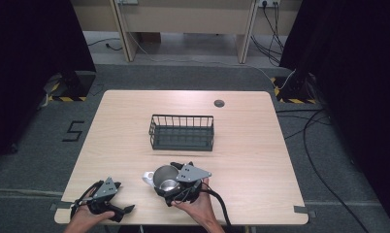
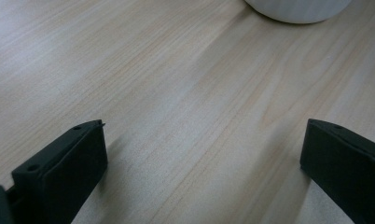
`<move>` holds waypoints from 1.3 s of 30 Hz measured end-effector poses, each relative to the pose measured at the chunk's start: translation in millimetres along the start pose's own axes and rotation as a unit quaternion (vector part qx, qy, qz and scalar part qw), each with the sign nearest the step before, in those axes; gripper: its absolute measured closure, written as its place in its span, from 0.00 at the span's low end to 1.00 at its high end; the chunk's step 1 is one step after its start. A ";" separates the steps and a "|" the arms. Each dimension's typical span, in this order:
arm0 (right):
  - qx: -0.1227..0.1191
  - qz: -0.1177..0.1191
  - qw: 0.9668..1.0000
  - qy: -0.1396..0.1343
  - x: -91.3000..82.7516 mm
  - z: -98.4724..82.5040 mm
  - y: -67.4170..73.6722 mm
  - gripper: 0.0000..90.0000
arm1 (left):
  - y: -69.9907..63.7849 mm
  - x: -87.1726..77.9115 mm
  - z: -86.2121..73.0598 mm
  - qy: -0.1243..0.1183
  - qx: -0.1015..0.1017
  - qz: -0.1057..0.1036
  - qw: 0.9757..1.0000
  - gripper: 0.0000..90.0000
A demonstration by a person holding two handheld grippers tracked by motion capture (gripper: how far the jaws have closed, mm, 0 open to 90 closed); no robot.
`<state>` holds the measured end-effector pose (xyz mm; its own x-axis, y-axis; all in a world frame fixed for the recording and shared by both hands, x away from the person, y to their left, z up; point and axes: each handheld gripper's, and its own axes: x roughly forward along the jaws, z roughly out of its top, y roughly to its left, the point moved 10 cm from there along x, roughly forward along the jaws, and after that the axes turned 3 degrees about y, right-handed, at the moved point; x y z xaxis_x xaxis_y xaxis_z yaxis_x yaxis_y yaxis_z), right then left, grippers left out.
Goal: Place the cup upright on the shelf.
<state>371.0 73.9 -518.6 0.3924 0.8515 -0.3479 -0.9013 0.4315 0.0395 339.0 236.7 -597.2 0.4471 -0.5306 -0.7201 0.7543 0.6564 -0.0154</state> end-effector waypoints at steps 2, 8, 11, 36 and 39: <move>0.003 0.005 1.000 -0.002 0.7 0.2 -0.1 0.06 | 0.0 0.0 0.0 0.000 0.000 0.000 1.000 0.00; 0.001 0.001 1.000 -0.002 0.4 0.9 -0.5 0.07 | -0.1 -0.2 -0.2 0.000 0.000 0.000 1.000 0.00; 0.000 -0.006 1.000 -0.005 0.0 2.3 -3.0 0.07 | -0.1 -0.2 -0.2 0.000 0.000 0.000 1.000 0.00; -0.013 -0.036 0.999 -0.005 -21.1 44.6 -36.5 0.07 | -0.2 -0.3 -0.1 0.000 0.000 0.000 1.000 0.00; -0.017 -0.037 0.999 0.000 -21.8 48.8 -38.9 0.07 | -0.1 -0.3 -0.2 0.000 0.000 0.000 1.000 0.00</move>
<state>406.4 53.0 -466.8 0.4584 0.8173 -0.3492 -0.8754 0.4830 -0.0185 338.7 236.9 -597.0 0.4469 -0.5300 -0.7207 0.7538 0.6569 -0.0157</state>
